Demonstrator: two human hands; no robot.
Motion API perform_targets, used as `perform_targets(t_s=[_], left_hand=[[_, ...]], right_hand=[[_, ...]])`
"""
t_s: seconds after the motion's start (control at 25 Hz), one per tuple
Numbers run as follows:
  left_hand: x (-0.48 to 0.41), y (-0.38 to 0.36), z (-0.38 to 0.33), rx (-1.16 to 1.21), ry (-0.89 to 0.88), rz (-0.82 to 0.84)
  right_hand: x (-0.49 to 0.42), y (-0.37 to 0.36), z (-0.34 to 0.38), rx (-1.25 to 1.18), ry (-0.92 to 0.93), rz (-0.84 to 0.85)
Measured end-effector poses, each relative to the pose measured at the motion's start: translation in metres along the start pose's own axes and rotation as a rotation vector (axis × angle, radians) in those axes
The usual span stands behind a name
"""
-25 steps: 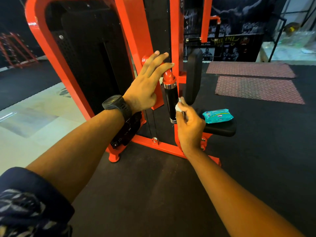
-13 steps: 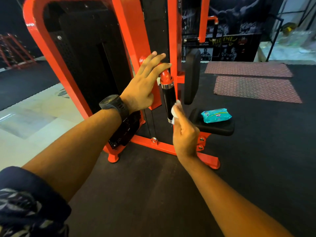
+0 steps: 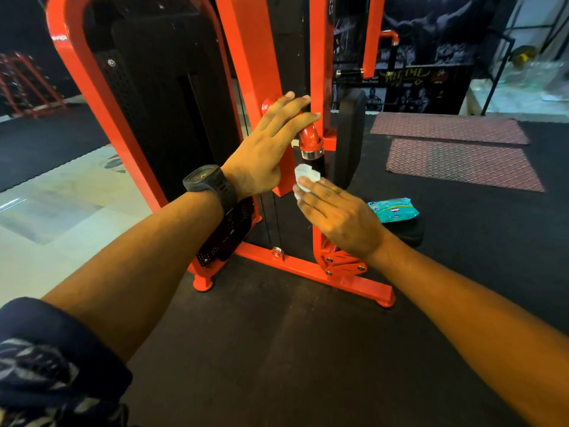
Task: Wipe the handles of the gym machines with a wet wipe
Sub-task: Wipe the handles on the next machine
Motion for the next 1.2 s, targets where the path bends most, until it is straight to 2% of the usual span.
perform_targets(t_s=[0.16, 0.36, 0.56, 0.68, 0.76, 0.92, 1.12, 1.2], left_hand=[[-0.002, -0.002, 0.002, -0.011, 0.01, 0.008], [-0.002, -0.002, 0.001, -0.022, 0.011, 0.017], [-0.001, -0.002, 0.0, 0.003, 0.022, 0.031], [-0.001, -0.002, -0.001, 0.016, 0.021, 0.033], [0.0, 0.0, -0.002, 0.017, 0.027, 0.046], [0.001, 0.001, -0.005, 0.024, 0.048, 0.05], [0.0, 0.0, -0.005, 0.035, 0.072, 0.052], [-0.002, -0.001, -0.006, 0.035, 0.077, 0.062]], right_hand=[[0.005, 0.006, -0.004, 0.016, 0.009, 0.02], [-0.003, 0.006, 0.0, 0.084, 0.063, 0.153], [-0.013, 0.004, 0.001, 0.158, 0.199, 0.354], [-0.014, 0.006, 0.004, 0.18, 0.225, 0.384], [-0.005, 0.007, 0.006, 0.149, 0.215, 0.304], [0.029, 0.005, 0.012, -0.01, -0.053, 0.025], [0.018, -0.031, 0.076, -0.323, -0.802, -0.304], [0.005, -0.038, 0.083, -0.402, -0.982, -0.436]])
Point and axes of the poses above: each hand's wrist, its own x-axis away from the middle knuckle, its own y-axis out of the back of the hand, z = x × y, the point moved 1 cm from there along -x, towards the middle knuckle, and after that the axes turned 9 degrees about y, right-handed, at the moved point
